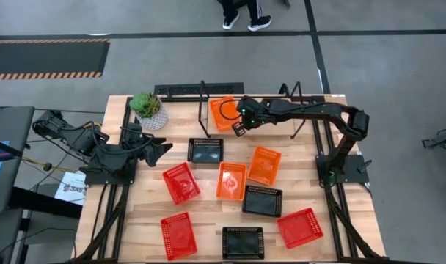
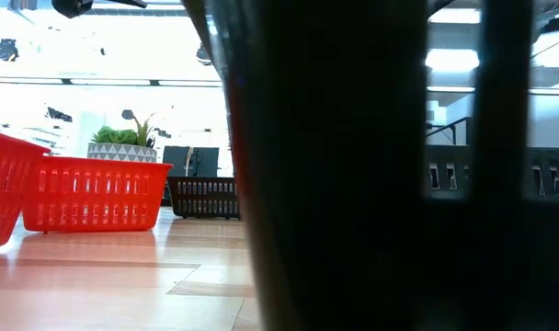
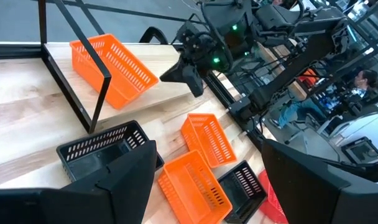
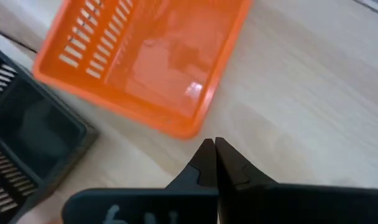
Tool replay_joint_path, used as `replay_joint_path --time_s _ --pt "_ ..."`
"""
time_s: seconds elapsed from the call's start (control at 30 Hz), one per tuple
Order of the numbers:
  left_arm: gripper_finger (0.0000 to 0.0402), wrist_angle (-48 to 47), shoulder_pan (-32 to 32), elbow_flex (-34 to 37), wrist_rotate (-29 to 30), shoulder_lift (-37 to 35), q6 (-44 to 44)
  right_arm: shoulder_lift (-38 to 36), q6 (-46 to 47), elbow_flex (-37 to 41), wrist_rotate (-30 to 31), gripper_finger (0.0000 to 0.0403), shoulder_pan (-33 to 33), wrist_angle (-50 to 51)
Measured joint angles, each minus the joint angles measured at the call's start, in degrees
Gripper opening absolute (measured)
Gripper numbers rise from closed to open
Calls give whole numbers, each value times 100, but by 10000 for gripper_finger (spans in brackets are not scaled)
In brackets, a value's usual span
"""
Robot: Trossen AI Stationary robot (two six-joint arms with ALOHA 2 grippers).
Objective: Stack baskets on shelf by color
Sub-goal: Put the right orange bin on the shelf
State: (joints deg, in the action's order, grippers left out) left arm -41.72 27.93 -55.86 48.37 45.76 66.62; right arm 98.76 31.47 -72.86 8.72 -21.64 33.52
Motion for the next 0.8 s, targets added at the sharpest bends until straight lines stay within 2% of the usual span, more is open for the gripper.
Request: replay_joint_path --time_s 0.4,0.8 --pt "279 -1 1 0 5 0 1 -9 -1 -4 -120 3 -58 -279" --pt "279 -1 1 0 3 2 41 -9 19 -2 -14 7 -86 1"
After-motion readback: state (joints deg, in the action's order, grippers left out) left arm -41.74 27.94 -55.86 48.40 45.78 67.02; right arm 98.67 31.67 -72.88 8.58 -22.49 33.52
